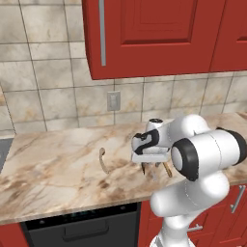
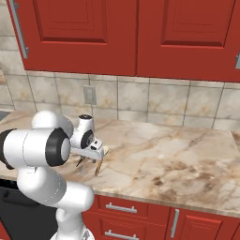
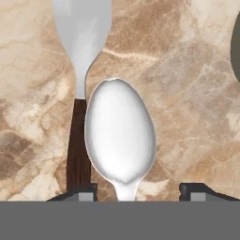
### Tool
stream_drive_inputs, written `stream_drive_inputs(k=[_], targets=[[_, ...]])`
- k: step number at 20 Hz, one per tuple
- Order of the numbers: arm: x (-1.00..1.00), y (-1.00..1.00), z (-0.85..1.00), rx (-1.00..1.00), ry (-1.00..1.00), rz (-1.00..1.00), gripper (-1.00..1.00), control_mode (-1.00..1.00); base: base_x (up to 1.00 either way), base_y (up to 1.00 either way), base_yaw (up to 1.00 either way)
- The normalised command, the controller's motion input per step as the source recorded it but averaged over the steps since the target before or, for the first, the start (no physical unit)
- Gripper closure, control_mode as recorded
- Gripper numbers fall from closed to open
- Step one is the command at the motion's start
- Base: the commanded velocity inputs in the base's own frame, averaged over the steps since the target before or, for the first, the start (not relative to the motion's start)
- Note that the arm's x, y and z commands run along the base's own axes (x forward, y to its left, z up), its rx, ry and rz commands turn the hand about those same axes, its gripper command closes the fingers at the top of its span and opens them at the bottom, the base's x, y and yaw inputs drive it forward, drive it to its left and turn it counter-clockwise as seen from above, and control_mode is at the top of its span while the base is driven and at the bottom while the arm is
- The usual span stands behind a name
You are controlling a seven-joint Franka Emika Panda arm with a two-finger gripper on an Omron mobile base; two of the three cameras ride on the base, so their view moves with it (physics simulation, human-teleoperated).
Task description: Organize the utensils by type. Pick up the wooden spoons from the counter and place them in the open cabinet. Then pick up the metallic utensils from the counter and place them in the open drawer.
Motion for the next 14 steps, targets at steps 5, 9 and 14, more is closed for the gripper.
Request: stream_drive_inputs(k=[5,9,14], targets=[[0.0,0.0,-0.51,0.0,0.0,0.0,1.0,-1.0,0.0,0.0,0.0],[-0.38,0.0,-0.65,0.0,-0.04,0.0,1.0,-1.0,0.0,0.0,0.0],[-0.62,0.01,-0.6,0.0,-0.12,0.0,1.0,-1.0,0.0,0.0,0.0]])
